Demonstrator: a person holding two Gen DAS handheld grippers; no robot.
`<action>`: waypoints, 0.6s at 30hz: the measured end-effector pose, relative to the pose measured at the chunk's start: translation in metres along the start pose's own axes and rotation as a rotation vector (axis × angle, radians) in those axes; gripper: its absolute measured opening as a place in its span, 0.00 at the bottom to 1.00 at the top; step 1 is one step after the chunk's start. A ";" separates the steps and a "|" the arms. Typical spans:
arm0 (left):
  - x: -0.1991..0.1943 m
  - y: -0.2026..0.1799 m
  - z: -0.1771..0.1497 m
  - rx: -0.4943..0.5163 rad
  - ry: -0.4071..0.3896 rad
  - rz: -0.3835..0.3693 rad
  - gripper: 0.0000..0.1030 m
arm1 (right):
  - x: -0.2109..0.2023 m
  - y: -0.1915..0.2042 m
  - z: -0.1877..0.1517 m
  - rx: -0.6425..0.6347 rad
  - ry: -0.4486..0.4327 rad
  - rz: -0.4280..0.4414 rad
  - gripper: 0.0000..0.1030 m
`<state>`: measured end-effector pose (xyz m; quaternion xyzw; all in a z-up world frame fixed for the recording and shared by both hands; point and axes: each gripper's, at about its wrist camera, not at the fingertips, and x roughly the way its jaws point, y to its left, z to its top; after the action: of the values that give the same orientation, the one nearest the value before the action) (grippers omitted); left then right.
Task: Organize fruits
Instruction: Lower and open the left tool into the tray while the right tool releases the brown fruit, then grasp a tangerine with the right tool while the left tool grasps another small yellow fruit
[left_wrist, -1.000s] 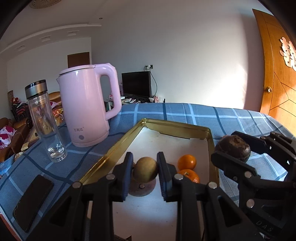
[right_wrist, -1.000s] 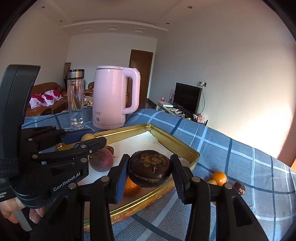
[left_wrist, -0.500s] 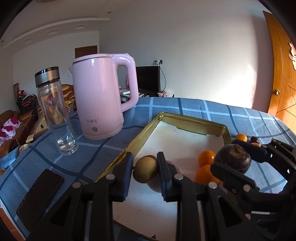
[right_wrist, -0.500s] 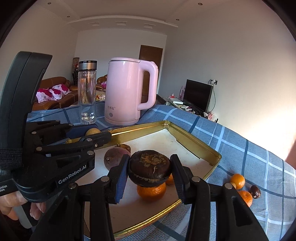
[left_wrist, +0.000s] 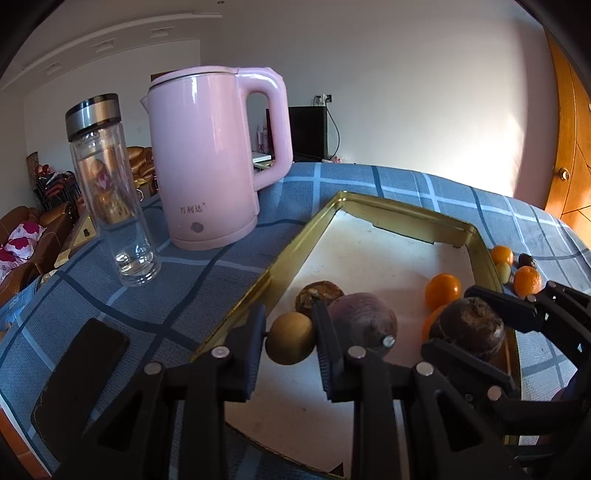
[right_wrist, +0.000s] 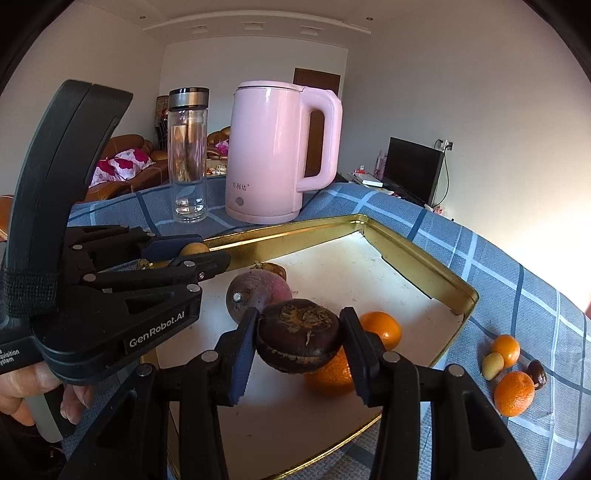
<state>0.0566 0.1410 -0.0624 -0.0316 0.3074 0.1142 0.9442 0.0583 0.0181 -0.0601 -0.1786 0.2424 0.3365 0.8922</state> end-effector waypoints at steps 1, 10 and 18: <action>0.000 0.000 0.000 0.002 0.002 0.002 0.27 | 0.001 0.001 0.000 -0.002 0.011 0.007 0.45; 0.004 0.004 -0.001 -0.002 0.032 0.012 0.29 | 0.012 0.009 -0.003 -0.032 0.085 0.049 0.46; -0.009 0.001 0.000 -0.003 0.021 0.025 0.59 | 0.008 0.009 -0.004 -0.032 0.082 0.032 0.64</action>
<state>0.0494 0.1405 -0.0576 -0.0302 0.3174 0.1263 0.9394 0.0561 0.0262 -0.0689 -0.2026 0.2763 0.3470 0.8730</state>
